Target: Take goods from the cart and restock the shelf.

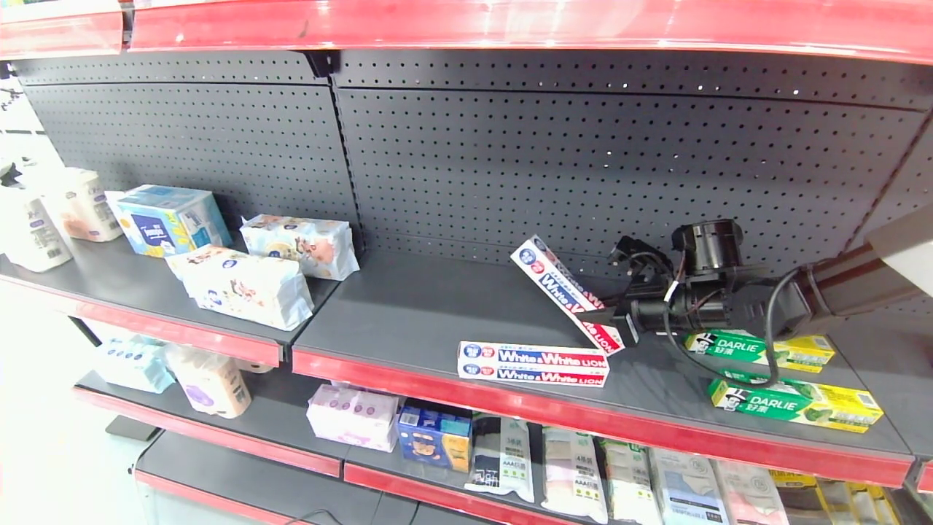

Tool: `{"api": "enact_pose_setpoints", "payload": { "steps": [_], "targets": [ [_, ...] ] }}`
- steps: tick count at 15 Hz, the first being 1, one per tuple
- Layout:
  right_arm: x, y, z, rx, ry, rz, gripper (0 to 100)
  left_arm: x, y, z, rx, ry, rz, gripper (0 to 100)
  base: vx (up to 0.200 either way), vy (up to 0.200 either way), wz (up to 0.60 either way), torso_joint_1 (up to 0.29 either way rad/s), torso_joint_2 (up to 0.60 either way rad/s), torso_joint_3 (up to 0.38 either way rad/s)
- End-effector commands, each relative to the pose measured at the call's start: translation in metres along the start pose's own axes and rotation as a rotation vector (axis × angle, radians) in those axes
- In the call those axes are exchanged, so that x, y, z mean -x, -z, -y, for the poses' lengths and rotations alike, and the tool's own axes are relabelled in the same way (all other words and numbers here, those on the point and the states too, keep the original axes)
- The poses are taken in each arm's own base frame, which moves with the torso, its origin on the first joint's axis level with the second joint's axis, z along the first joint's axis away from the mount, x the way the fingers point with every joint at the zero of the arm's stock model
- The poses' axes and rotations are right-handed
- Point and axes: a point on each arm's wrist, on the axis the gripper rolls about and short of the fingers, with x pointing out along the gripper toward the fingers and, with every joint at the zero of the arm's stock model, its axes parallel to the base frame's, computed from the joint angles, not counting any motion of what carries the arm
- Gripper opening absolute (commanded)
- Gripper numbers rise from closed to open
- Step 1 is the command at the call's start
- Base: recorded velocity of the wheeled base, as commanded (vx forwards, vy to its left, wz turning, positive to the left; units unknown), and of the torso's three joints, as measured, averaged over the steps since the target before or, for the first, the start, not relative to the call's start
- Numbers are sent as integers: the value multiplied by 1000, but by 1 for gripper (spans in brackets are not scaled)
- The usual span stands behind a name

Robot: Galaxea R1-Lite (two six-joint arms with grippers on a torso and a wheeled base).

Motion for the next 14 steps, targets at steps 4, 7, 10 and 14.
{"api": "enact_pose_setpoints", "payload": {
  "steps": [4,7,10,14],
  "targets": [
    [7,-3,-11,0,-7,-9,0,0,0,0,0,-1,-1,100,0,0,0,0,0,0],
    [8,-4,-15,-5,-13,-8,0,0,0,0,0,-1,-1,100,0,0,0,0,0,0],
    [9,-5,-21,-8,-13,-18,0,0,0,0,0,1,-1,100,0,0,0,0,0,0],
    [9,-6,-21,-7,-8,-17,0,0,0,0,0,-1,-1,100,0,0,0,0,0,0]
  ]
}}
